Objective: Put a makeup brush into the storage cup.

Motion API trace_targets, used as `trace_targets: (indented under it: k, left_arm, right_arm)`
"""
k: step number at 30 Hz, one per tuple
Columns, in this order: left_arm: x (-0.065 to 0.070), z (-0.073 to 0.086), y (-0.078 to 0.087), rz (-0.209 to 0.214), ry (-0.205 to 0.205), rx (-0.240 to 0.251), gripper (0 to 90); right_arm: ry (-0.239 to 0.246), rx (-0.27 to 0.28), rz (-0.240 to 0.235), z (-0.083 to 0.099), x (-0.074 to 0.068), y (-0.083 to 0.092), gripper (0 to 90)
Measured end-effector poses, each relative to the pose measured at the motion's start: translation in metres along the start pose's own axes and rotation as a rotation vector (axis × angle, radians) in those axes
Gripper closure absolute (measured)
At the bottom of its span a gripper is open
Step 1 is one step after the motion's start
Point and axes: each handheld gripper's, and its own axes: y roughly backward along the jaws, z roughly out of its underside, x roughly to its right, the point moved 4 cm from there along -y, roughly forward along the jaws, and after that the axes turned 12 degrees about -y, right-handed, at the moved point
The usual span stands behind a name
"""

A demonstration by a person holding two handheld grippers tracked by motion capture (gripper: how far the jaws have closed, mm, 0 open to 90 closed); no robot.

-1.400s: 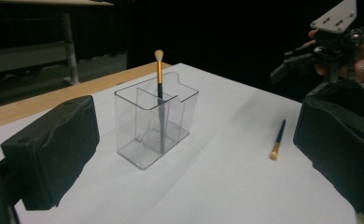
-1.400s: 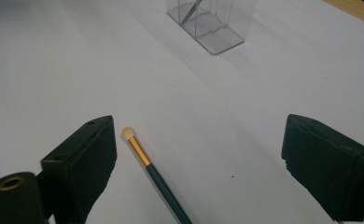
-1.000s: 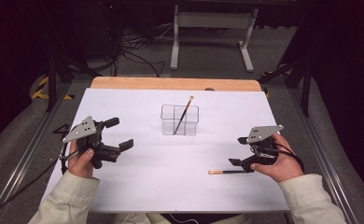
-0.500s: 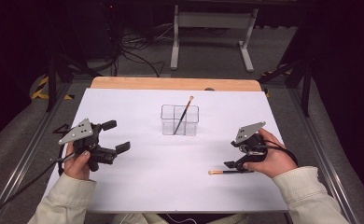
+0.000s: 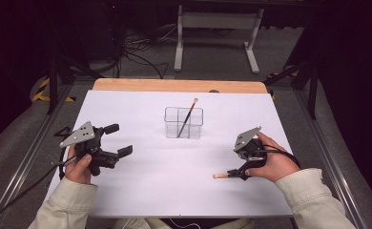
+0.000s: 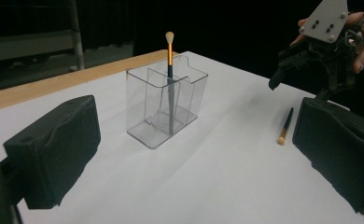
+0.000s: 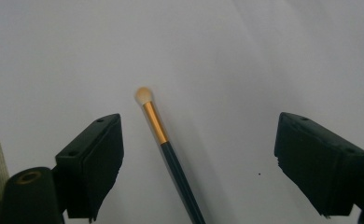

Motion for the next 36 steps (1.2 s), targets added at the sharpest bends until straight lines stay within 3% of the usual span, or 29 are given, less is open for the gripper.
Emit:
trace_targets:
  k: [17,24,36]
  left_arm:
    - [-0.001,0.003,-0.001,0.005,0.015,-0.003,1.4]
    - [-0.002,0.005,-0.001,0.008,0.022,-0.008,1.4]
    - [-0.002,0.005,-0.001,0.010,0.028,-0.005,1.4]
  right_arm:
    - [-0.001,-0.124,-0.030,0.005,-0.006,-0.014,32.3]
    - [0.030,-0.189,-0.046,0.007,-0.008,-0.021,42.1]
    - [0.062,-0.241,-0.049,0.012,-0.006,-0.029,53.8]
